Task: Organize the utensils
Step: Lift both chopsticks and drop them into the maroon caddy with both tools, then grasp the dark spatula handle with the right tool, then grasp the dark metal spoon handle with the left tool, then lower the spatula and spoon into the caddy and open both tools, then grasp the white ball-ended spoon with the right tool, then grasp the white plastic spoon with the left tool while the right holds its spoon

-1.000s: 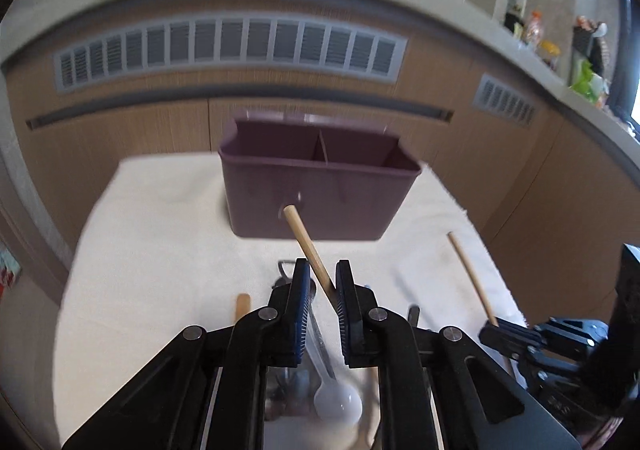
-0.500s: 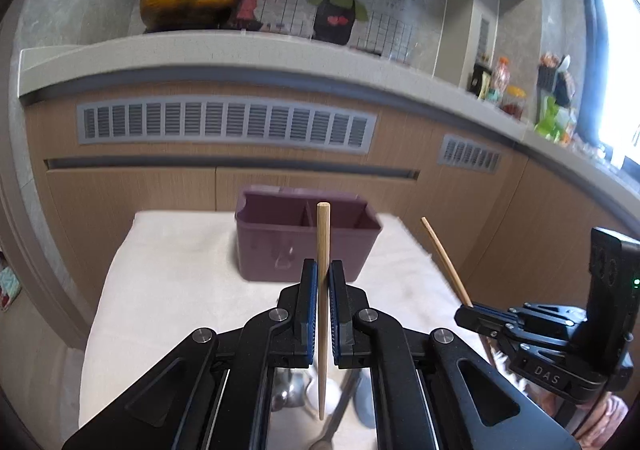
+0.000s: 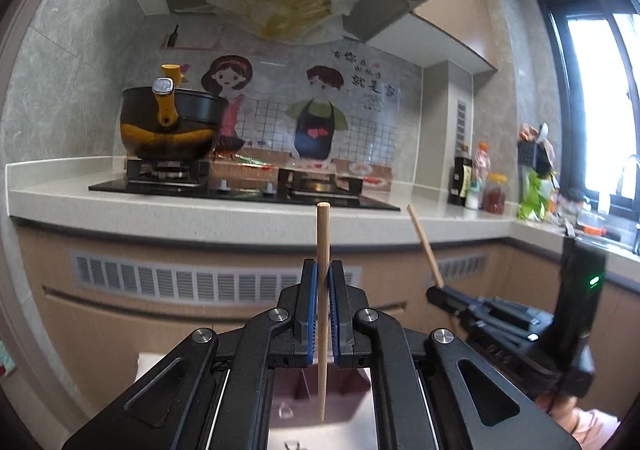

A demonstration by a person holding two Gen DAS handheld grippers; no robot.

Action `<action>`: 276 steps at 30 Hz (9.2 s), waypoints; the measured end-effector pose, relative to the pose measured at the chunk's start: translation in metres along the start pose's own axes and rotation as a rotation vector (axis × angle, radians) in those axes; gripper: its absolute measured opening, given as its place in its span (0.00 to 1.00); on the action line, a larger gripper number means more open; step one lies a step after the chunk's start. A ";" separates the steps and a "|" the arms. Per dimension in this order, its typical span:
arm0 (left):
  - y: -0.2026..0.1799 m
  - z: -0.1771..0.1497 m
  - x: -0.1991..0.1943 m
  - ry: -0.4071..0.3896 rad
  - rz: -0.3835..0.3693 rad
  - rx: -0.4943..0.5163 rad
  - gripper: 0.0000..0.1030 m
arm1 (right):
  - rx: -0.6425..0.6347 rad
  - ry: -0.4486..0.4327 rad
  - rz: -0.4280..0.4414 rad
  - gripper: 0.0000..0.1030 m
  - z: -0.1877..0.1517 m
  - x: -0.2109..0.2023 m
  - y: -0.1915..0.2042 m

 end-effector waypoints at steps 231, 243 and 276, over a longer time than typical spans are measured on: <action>0.088 -0.275 -0.085 0.556 0.272 -0.080 0.72 | -0.264 0.549 -0.102 1.00 -0.231 -0.022 0.017; 0.104 -0.290 -0.095 0.595 0.279 -0.137 0.72 | -0.099 0.725 0.133 0.33 -0.274 -0.041 0.080; 0.024 -0.288 -0.098 0.604 0.023 -0.014 0.74 | 0.003 0.532 0.018 0.19 -0.169 -0.035 0.014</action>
Point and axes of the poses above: each gripper's, at about its wrist camera, not at the fingertips, and x roughly the way its jaws point, y to its left, z to its top, the point moved 8 cm from there along x, roughly the way its jaws point, and after that the axes turned 15 degrees about -y, right-handed, at the moved point
